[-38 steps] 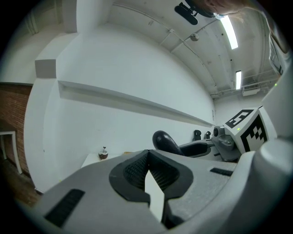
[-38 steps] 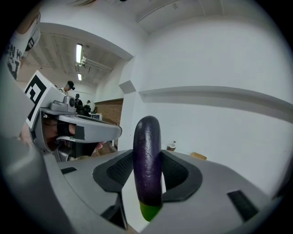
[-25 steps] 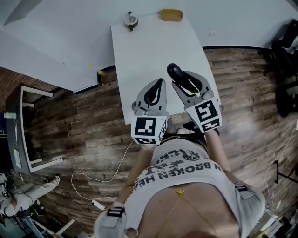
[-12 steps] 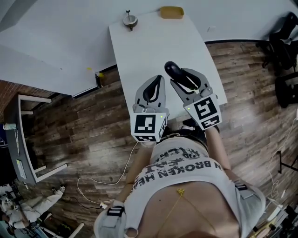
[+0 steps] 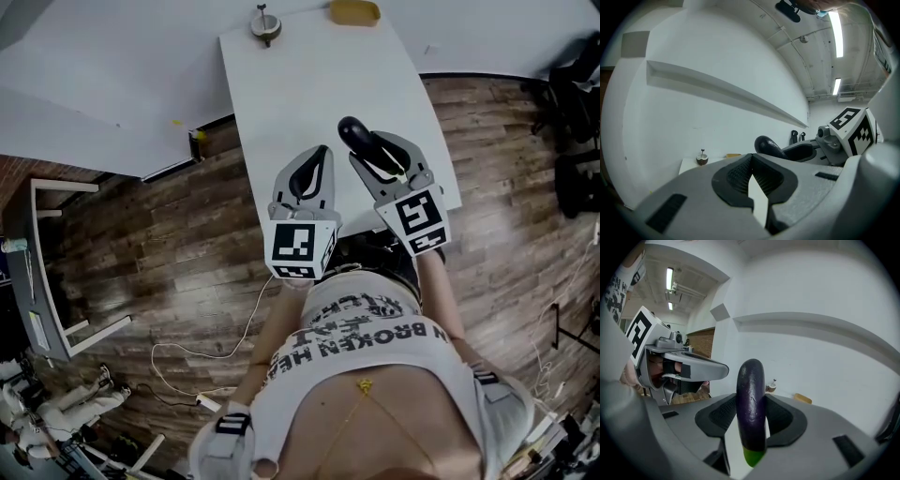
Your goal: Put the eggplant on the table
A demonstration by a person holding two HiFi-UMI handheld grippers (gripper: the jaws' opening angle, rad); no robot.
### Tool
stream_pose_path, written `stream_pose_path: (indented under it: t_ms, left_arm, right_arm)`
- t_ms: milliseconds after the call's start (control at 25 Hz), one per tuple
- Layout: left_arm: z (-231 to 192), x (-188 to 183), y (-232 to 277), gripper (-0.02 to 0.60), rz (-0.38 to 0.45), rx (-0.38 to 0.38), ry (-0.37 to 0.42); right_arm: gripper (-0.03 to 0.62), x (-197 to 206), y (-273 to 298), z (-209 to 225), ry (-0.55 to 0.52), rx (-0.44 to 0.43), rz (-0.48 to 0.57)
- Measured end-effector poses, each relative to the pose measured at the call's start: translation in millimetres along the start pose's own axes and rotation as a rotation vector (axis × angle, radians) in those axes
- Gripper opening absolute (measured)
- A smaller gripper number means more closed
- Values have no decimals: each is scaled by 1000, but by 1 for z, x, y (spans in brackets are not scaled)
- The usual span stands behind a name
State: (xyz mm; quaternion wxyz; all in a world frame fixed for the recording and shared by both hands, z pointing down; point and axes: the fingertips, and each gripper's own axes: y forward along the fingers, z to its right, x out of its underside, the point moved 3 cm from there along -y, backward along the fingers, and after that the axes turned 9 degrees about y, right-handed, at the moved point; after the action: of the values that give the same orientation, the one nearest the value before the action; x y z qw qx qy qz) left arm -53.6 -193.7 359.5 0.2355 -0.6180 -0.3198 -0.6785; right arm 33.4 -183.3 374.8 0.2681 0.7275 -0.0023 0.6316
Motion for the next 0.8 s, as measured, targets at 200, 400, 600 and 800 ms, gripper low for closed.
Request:
stream_pose_path:
  t_ms: [200,400,600,800]
  left_arm:
    - [5,-7,14,3,-1,-40,-1]
    - [15,-17,24,3,14,-61,-14]
    - [18,-18,28,3,14,-81,-4]
    - [25,-20,32,3,12,-94,-5]
  right_arm:
    - [189,-3,3,18,-17,-35,-5]
    - [189,-6,0,32,-27,-70,6]
    - [189,-5,0,43,-18,-99,19]
    - [189,-3,-9,58,-21,-92,22]
